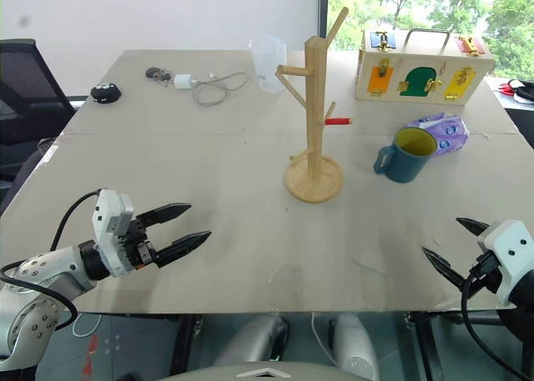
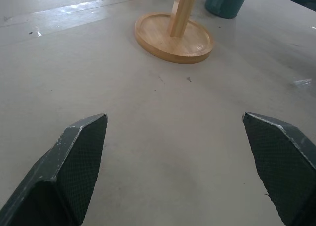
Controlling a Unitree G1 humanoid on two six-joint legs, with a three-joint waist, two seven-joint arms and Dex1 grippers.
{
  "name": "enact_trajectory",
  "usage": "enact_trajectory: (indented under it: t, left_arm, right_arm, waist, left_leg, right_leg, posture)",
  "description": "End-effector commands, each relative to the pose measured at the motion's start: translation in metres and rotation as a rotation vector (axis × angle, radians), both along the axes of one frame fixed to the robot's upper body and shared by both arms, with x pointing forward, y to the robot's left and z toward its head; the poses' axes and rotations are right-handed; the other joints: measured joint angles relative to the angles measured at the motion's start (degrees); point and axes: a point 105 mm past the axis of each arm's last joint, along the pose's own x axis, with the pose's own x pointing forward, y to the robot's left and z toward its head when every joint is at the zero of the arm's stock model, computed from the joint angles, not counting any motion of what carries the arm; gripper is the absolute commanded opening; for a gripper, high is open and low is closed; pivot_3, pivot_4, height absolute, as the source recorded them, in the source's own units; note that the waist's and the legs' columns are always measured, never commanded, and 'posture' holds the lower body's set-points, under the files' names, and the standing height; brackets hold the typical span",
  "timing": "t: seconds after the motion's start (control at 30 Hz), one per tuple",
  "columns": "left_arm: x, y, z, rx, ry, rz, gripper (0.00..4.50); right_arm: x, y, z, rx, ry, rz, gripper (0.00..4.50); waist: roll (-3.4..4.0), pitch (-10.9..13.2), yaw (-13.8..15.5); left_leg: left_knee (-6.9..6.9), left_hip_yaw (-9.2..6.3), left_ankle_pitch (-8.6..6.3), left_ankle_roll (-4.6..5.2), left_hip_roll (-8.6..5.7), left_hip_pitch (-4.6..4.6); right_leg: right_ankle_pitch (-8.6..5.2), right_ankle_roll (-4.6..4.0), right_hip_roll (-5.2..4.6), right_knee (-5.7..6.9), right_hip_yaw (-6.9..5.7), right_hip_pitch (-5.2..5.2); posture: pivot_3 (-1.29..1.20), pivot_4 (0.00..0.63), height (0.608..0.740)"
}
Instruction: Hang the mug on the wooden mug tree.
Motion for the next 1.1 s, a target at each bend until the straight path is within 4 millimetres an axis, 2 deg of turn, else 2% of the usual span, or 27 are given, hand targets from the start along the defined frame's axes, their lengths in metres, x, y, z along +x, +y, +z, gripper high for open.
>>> enact_trajectory:
  t: [0.03, 0.13, 0.27, 0.37, 0.43, 0.67, 1.1]
  left_arm:
    - [0.005, -0.004, 0.018, -0.021, -0.065, -0.040, 4.50]
    - [0.013, -0.021, 0.033, -0.038, -0.121, -0.134, 4.50]
    - [0.012, -0.037, 0.039, -0.060, -0.157, -0.230, 4.50]
    - [0.004, -0.051, 0.042, -0.046, -0.163, -0.348, 4.50]
    - [0.000, -0.058, 0.045, -0.041, -0.180, -0.409, 4.50]
    - [0.001, -0.063, 0.052, -0.051, -0.202, -0.412, 4.50]
    - [-0.016, -0.053, 0.063, -0.079, -0.222, -0.393, 4.50]
  right_arm:
    - [0.004, 0.013, 0.010, 0.010, -0.076, 0.013, 4.47]
    - [0.019, 0.042, 0.015, 0.054, -0.158, -0.003, 4.47]
    - [0.040, 0.049, 0.016, 0.061, -0.199, -0.148, 4.47]
    - [0.058, 0.059, 0.013, 0.177, -0.181, -0.216, 4.47]
    - [0.071, 0.070, 0.012, 0.195, -0.196, -0.224, 4.47]
    - [0.098, 0.093, 0.008, 0.256, -0.185, -0.229, 4.47]
    - [0.137, 0.103, 0.012, 0.295, -0.179, -0.250, 4.47]
  waist:
    - [0.00, 0.00, 0.02]
    - [-0.05, 0.01, 0.04]
    - [0.03, -0.05, -0.28]
    - [0.01, -0.04, -0.17]
    - [0.04, -0.03, -0.28]
    - [0.05, -0.02, -0.24]
    - [0.13, 0.03, -1.58]
  left_leg:
    - [0.00, 0.00, 0.00, 0.00, 0.00, 0.00]
    - [0.02, -0.10, 0.00, -0.03, 0.07, -0.03]
    - [0.01, 0.02, 0.03, -0.07, 0.07, 0.02]
    - [0.01, 0.02, 0.02, -0.08, 0.07, -0.04]
    - [-0.04, 0.00, 0.02, -0.11, 0.10, -0.05]
    - [-0.06, 0.03, 0.01, -0.12, 0.13, -0.09]
    - [-0.09, 0.02, 0.00, -0.12, 0.14, -0.10]
  right_leg:
    - [0.00, 0.00, 0.00, 0.00, 0.00, 0.00]
    - [0.06, -0.10, 0.04, 0.01, -0.16, 0.00]
    - [0.10, -0.14, 0.03, 0.01, -0.05, -0.03]
    - [0.10, -0.14, 0.06, -0.01, -0.06, -0.11]
    - [0.10, -0.15, 0.09, 0.01, -0.06, -0.16]
    - [0.10, -0.16, 0.11, -0.02, -0.05, -0.23]
    - [0.10, -0.17, 0.14, -0.01, -0.05, -0.27]
  posture:
    - [0.00, 0.150, 0.740]
    - [0.00, 0.150, 0.740]
    - [0.00, 0.150, 0.740]
    - [0.00, 0.150, 0.740]
    - [0.00, 0.150, 0.740]
    - [0.00, 0.150, 0.740]
    - [0.00, 0.150, 0.740]
